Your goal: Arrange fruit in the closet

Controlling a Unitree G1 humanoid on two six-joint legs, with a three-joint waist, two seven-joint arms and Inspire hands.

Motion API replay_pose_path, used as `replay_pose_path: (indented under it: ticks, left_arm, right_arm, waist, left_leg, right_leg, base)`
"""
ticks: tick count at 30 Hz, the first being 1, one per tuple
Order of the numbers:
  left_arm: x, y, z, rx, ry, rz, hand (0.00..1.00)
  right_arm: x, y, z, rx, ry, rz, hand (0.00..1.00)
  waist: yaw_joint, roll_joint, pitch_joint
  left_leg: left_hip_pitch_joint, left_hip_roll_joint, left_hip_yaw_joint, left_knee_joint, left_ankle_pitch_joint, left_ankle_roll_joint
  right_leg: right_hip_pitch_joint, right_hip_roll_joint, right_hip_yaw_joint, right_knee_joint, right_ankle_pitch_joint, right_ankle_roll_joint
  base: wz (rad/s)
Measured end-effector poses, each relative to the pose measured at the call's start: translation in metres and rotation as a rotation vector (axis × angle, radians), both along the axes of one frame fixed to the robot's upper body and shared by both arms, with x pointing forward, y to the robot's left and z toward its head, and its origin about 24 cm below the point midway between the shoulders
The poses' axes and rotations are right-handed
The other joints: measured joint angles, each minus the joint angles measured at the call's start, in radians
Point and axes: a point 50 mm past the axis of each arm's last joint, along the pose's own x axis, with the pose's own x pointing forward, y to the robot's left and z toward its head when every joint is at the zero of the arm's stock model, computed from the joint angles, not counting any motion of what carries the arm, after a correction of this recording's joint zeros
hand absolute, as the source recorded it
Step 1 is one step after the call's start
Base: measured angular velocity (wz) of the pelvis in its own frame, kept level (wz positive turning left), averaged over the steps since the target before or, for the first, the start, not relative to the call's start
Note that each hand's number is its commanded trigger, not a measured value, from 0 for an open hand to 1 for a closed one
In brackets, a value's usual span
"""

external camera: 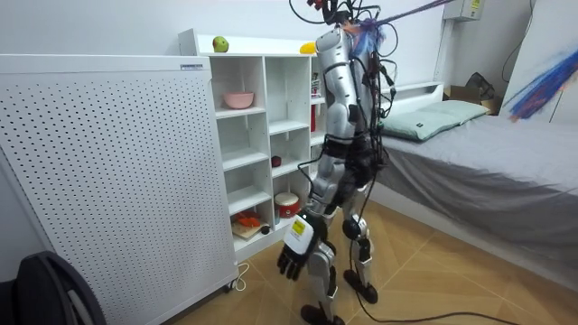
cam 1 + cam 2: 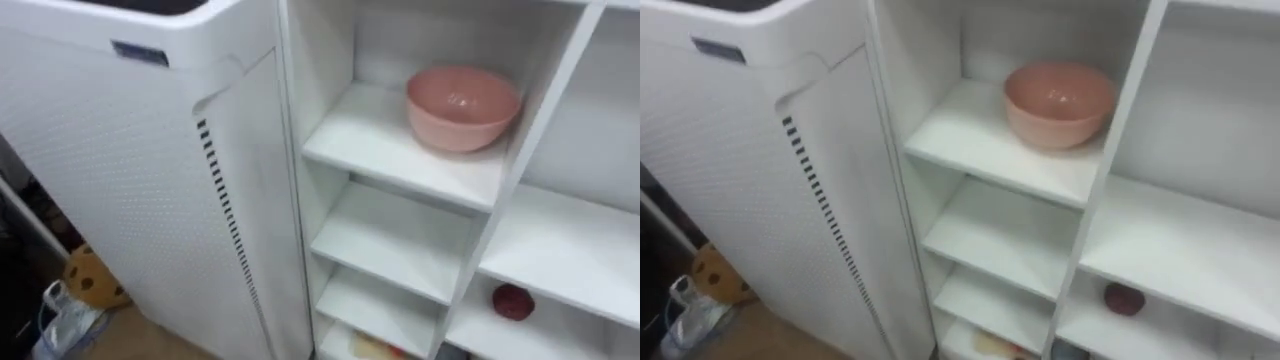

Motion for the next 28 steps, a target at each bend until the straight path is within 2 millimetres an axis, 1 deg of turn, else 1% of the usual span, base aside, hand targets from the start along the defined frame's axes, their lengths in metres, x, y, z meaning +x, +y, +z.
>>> replay_pose_path:
  ticks: [1,2,3,4,6,7,8,9,10,11,14,15,16,18,20,22,25,28]
  left_arm:
    - [-0.005,-0.002,-0.001,0.000,0.007,0.019,0.00]
    - [-0.007,-0.002,-0.001,0.001,0.008,0.026,0.00]
    - [-0.009,-0.004,-0.002,0.006,0.004,0.047,0.00]
    - [-0.010,-0.006,-0.002,0.009,-0.001,0.074,0.00]
    - [-0.015,-0.008,-0.003,0.016,0.000,0.106,0.00]
    - [-0.016,-0.010,-0.004,0.022,0.005,0.114,0.00]
    - [-0.016,-0.011,-0.004,0.026,0.006,0.114,0.00]
    - [-0.016,-0.013,-0.005,0.033,0.008,0.123,0.00]
    - [-0.017,-0.014,-0.005,0.033,0.011,0.138,0.00]
    - [-0.017,-0.014,-0.006,0.032,0.013,0.148,0.00]
    - [-0.019,-0.017,-0.007,0.035,0.020,0.180,0.00]
    - [-0.020,-0.017,-0.007,0.034,0.023,0.181,0.00]
    - [-0.021,-0.018,-0.007,0.034,0.025,0.184,0.00]
    - [-0.022,-0.021,-0.009,0.026,0.031,0.208,0.00]
    - [-0.026,-0.024,-0.011,0.014,0.046,0.237,0.00]
    - [-0.029,-0.027,-0.012,-0.002,0.072,0.252,0.00]
    - [-0.034,-0.029,-0.014,-0.022,0.110,0.239,0.00]
    - [-0.034,-0.030,-0.015,-0.040,0.126,0.218,0.00]
  right_arm:
    - [-0.005,0.000,-0.002,0.006,0.009,-0.045,0.00]
    - [-0.010,0.000,-0.003,0.012,0.015,-0.076,0.00]
    - [-0.019,0.000,-0.005,0.029,0.023,-0.150,0.00]
    - [-0.025,0.002,-0.006,0.049,0.021,-0.225,0.00]
    - [-0.033,0.006,-0.009,0.075,0.030,-0.309,0.00]
    - [-0.039,0.008,-0.011,0.090,0.039,-0.368,0.00]
    - [-0.042,0.009,-0.012,0.093,0.045,-0.389,0.00]
    - [-0.048,0.011,-0.014,0.099,0.055,-0.438,0.00]
    - [-0.054,0.011,-0.015,0.103,0.065,-0.500,0.00]
    - [-0.056,0.012,-0.016,0.107,0.067,-0.533,0.00]
    - [-0.069,0.009,-0.017,0.111,0.089,-0.687,0.00]
    - [-0.071,0.008,-0.017,0.111,0.093,-0.707,0.00]
    - [-0.072,0.007,-0.017,0.109,0.096,-0.720,0.00]
    - [-0.080,0.008,-0.019,0.105,0.127,-0.747,0.00]
    - [-0.085,0.011,-0.020,0.112,0.156,-0.765,0.00]
    - [-0.090,0.015,-0.022,0.123,0.192,-0.781,0.00]
    - [-0.093,0.013,-0.022,0.126,0.206,-0.818,0.00]
    - [-0.093,0.014,-0.022,0.131,0.227,-0.828,0.00]
  waist:
    - [-0.014,-0.002,-0.0007]
    - [-0.023,-0.004,-0.0007]
    - [-0.042,-0.006,-0.0014]
    - [-0.059,-0.008,-0.0017]
    - [-0.068,-0.012,-0.0013]
    - [-0.079,-0.012,-0.0017]
    - [-0.086,-0.012,-0.0019]
    - [-0.097,-0.010,-0.0026]
    - [-0.105,-0.006,-0.0011]
    - [-0.114,-0.006,-0.0014]
    - [-0.143,0.006,0.0044]
    - [-0.145,0.010,0.0032]
    - [-0.145,0.008,0.0014]
    - [-0.154,0.018,0.0025]
    - [-0.151,0.021,0.0017]
    - [-0.151,0.022,0.0024]
    - [-0.151,0.021,0.0027]
    - [-0.154,0.019,0.0023]
  left_leg:
    - [0.045,-0.004,0.004,-0.024,0.000,0.000]
    - [0.068,-0.008,0.004,-0.037,0.000,0.000]
    - [0.105,-0.013,0.004,-0.059,0.000,0.000]
    - [0.141,-0.015,0.008,-0.081,0.000,0.000]
    - [0.194,-0.018,0.026,-0.106,0.000,0.000]
    - [0.223,-0.022,0.028,-0.118,0.000,0.000]
    - [0.235,-0.023,0.030,-0.124,0.000,0.000]
    - [0.256,-0.025,0.039,-0.134,0.000,0.000]
    - [0.279,-0.025,0.052,-0.144,0.000,0.000]
    - [0.285,-0.026,0.056,-0.146,0.000,0.000]
    - [0.330,-0.027,0.071,-0.168,0.000,0.000]
    - [0.339,-0.027,0.076,-0.174,0.000,0.000]
    - [0.347,-0.026,0.083,-0.180,0.000,0.000]
    - [0.365,-0.027,0.088,-0.189,0.000,0.000]
    - [0.381,-0.024,0.100,-0.193,0.000,0.000]
    - [0.385,-0.015,0.114,-0.191,-0.001,-0.003]
    - [0.394,-0.012,0.119,-0.189,-0.002,-0.003]
    - [0.403,-0.011,0.120,-0.188,-0.002,-0.005]
  right_leg:
    - [0.050,0.005,-0.001,-0.030,0.007,0.007]
    - [0.073,0.007,0.000,-0.047,0.009,0.010]
    - [0.110,0.010,0.001,-0.077,0.012,0.015]
    - [0.146,0.015,0.013,-0.107,0.016,0.020]
    - [0.197,0.018,0.024,-0.140,0.022,0.024]
    - [0.226,0.017,0.025,-0.156,0.024,0.027]
    - [0.238,0.017,0.027,-0.161,0.025,0.028]
    - [0.260,0.017,0.031,-0.173,0.026,0.031]
    - [0.276,0.017,0.037,-0.175,0.027,0.031]
    - [0.282,0.017,0.039,-0.175,0.027,0.032]
    - [0.308,0.018,0.072,-0.180,0.027,0.032]
    - [0.310,0.019,0.083,-0.182,0.027,0.032]
    - [0.314,0.019,0.090,-0.184,0.027,0.032]
    - [0.327,0.021,0.101,-0.188,0.028,0.032]
    - [0.333,0.023,0.114,-0.186,0.029,0.032]
    - [0.331,0.032,0.132,-0.188,0.037,0.028]
    - [0.337,0.034,0.135,-0.188,0.039,0.026]
    - [0.346,0.034,0.135,-0.189,0.039,0.026]
  base:
    - [-0.05]
    - [0.04]
    - [0.06]
    - [0.00]
    - [-0.11]
    - [-0.08]
    - [0.00]
    - [-0.03]
    - [-0.04]
    - [-0.06]
    - [-0.17]
    - [-0.20]
    - [-0.20]
    - [-0.16]
    - [-0.19]
    - [-0.21]
    - [-0.08]
    - [-0.01]
